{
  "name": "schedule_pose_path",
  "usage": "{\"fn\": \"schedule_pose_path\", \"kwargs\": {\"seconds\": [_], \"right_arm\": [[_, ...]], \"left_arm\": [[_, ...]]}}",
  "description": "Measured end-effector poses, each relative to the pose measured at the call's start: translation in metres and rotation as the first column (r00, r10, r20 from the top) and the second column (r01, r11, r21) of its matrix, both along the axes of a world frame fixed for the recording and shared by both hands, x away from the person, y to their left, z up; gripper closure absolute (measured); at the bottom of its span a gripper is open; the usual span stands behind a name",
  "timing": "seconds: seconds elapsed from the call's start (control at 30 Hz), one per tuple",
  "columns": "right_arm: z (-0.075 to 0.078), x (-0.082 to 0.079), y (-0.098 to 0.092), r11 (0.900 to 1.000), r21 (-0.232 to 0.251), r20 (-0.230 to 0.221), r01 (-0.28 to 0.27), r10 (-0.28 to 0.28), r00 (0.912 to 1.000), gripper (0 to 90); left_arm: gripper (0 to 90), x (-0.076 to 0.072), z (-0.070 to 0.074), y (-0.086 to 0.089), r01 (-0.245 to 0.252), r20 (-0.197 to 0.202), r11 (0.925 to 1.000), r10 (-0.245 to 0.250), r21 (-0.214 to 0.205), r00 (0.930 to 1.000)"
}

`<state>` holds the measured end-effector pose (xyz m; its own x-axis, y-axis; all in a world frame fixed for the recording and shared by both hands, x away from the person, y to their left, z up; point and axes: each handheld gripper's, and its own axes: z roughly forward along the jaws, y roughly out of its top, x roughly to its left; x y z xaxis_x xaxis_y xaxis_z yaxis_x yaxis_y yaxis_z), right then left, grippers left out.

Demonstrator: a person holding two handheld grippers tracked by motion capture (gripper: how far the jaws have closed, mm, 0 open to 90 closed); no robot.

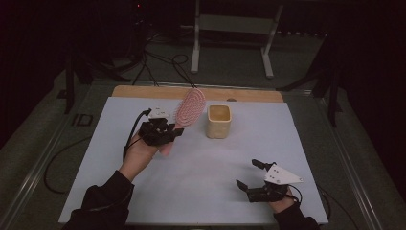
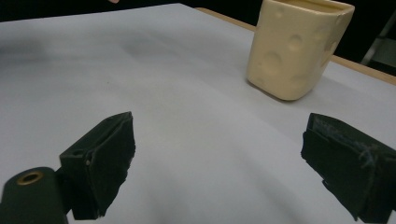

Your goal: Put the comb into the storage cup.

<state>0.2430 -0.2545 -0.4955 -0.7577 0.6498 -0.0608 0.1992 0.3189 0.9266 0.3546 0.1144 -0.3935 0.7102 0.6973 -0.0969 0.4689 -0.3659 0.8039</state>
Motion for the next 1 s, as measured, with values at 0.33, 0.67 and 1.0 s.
{"fn": "schedule_pose_path", "kwargs": {"seconds": [0.33,0.67,1.0], "right_arm": [[0.000,0.000,0.000,1.0000,0.001,-0.002,0.002,-0.002,1.0000,9.4],[0.002,-0.001,-0.002,0.9999,0.012,0.002,-0.003,0.003,1.0000,9.4],[0.002,-0.001,-0.003,0.9998,0.017,0.001,0.003,-0.003,1.0000,9.4]], "left_arm": [[70.1,0.008,0.008,-0.020,0.045,0.052,0.9990,-0.044,-0.003,0.9977],[70.0,0.023,0.017,-0.035,0.076,0.093,0.9964,-0.072,-0.039,0.9930],[70.0,0.042,0.027,-0.049,0.086,0.122,0.9911,-0.073,-0.102,0.9898]]}}
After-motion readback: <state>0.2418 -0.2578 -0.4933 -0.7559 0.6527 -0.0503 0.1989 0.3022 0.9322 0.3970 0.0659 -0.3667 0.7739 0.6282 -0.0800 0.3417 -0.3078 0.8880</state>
